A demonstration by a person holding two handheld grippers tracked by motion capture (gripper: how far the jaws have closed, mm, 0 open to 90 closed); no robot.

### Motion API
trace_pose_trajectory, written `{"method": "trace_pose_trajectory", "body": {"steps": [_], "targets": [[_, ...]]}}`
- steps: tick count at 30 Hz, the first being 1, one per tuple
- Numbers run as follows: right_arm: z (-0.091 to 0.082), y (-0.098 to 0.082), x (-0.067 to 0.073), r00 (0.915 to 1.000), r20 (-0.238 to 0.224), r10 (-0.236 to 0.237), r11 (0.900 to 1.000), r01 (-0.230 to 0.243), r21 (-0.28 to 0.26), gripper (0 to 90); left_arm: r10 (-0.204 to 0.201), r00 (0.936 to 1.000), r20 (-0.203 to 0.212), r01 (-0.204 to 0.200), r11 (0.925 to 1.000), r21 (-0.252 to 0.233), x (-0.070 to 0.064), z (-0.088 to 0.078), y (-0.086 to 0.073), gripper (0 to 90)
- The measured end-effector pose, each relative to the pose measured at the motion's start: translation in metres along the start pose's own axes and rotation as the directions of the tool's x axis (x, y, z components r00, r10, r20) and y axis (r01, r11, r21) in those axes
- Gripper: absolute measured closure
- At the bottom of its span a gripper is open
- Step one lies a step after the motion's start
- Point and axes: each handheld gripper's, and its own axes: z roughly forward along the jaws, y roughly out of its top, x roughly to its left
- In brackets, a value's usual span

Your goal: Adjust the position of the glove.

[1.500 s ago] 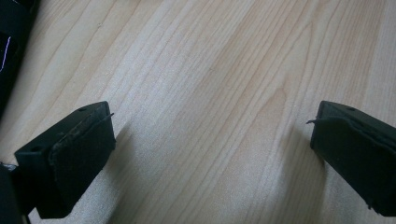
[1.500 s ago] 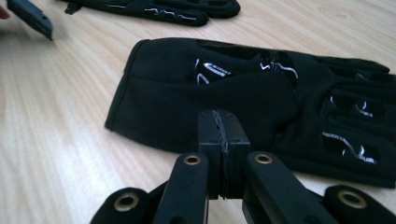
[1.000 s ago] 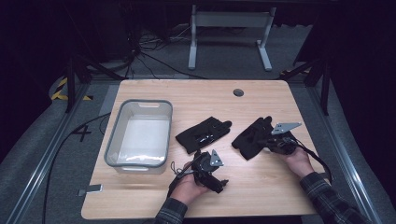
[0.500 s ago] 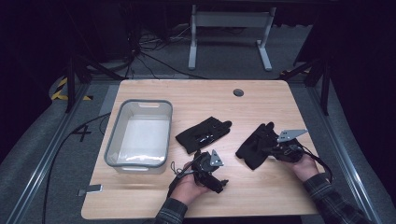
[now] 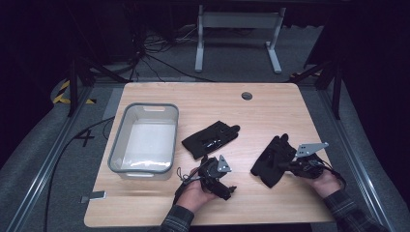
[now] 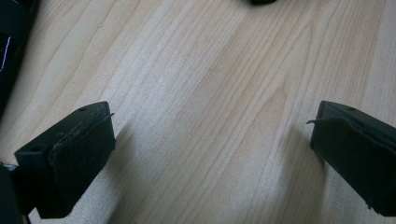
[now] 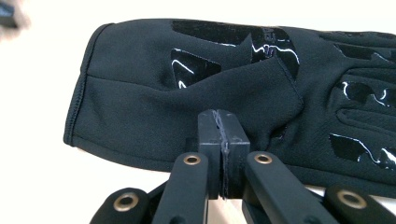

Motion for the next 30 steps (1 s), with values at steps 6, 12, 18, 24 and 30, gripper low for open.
{"method": "trace_pose_trajectory", "body": {"steps": [6, 12, 18, 24, 30], "targets": [[-0.01, -0.011, 0.009, 1.0, 0.005, -0.002, 1.0, 0.002, 0.008, 89.7, 0.001, 1.0, -0.001, -0.001, 1.0, 0.0, 0.0, 0.0, 0.0, 0.2], [-0.016, -0.008, 0.015, 0.9999, 0.002, -0.014, 1.0, 0.014, -0.002, 89.5, 0.0, 1.0, 0.0, 0.0, 1.0, 0.0, 0.0, 0.0, 0.0, 0.2], [-0.016, 0.003, 0.025, 0.9992, -0.03, -0.027, 0.999, 0.026, -0.044, 89.5, -0.001, 1.0, 0.001, 0.001, 1.0, -0.001, 0.0, 0.0, 0.0, 0.2], [-0.005, 0.024, 0.033, 0.9954, -0.074, -0.061, 0.996, 0.056, -0.072, 89.6, 0.0, 1.0, 0.002, 0.0, 1.0, 0.0, 0.0, 0.0, 0.0, 0.2], [0.01, 0.039, 0.039, 0.9913, -0.09, -0.096, 0.993, 0.09, -0.073, 89.6, -0.002, 1.0, 0.002, 0.002, 1.0, 0.0, 0.0, 0.0, 0.0, 0.2]]}}
